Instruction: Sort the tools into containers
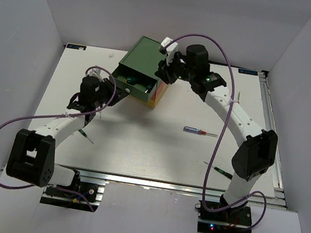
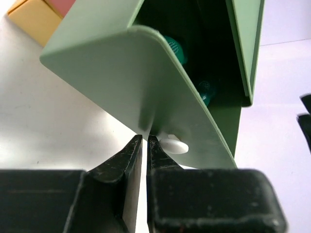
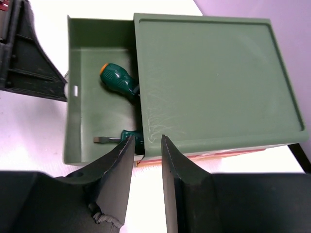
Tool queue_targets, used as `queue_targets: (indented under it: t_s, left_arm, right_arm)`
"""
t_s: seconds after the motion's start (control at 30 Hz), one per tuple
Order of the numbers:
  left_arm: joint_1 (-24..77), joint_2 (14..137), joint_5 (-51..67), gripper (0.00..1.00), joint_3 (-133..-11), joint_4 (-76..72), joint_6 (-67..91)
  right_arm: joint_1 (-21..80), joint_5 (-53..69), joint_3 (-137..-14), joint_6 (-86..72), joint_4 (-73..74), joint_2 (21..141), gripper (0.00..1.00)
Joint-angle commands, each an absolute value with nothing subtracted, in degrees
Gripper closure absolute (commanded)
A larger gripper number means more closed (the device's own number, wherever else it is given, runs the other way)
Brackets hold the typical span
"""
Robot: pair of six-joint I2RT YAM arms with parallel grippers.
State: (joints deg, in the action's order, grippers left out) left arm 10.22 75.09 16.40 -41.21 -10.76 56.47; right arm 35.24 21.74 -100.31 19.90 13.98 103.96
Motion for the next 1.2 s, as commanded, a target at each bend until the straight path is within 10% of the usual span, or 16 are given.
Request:
queue_targets:
  t_s: [0.0,1.17]
  left_arm:
    - [10.1,76.4,18.1,0.79,-45.4,-12.9,55.2]
    - [8.3,94.2,24.3,0.72,-64.3,-12.5,53.6]
  right_arm:
    - [35.2,21.3,-99.4,19.4,10.6,100.3,0.65]
    - [25.2,27.6,-87.0,20.5,14.0,88.1,0.56]
